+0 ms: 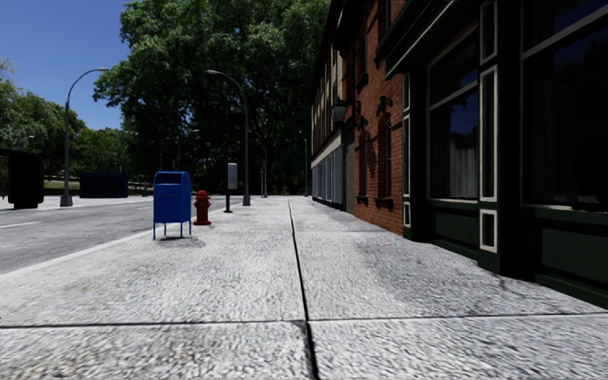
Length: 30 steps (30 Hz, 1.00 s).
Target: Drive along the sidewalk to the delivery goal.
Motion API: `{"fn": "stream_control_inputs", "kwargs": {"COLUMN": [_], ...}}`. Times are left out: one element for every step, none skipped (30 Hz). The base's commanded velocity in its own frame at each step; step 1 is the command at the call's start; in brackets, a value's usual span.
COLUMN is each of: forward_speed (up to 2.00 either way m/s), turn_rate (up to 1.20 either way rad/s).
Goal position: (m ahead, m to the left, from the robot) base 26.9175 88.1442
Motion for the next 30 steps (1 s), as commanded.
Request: {"fn": "stream_control_inputs", "kwargs": {"forward_speed": [2.0,2.0,2.0,2.0,2.0,2.0,2.0,2.0,2.0,2.0,2.0,2.0,2.0,2.0,2.0,2.0,2.0,2.0,2.0,2.0,2.0,2.0,2.0,2.0,2.0,2.0,2.0,2.0,2.0,2.0], "turn_rate": [0.0,0.0,0.0,0.0,0.03,0.25,0.37,0.41,0.41,0.37,0.0,0.0,0.0,0.0,0.0,0.0,0.0,0.0,0.0,0.0,0.0,0.0,0.0,0.0,0.0,0.0,0.0,0.0,0.0,0.0]}}
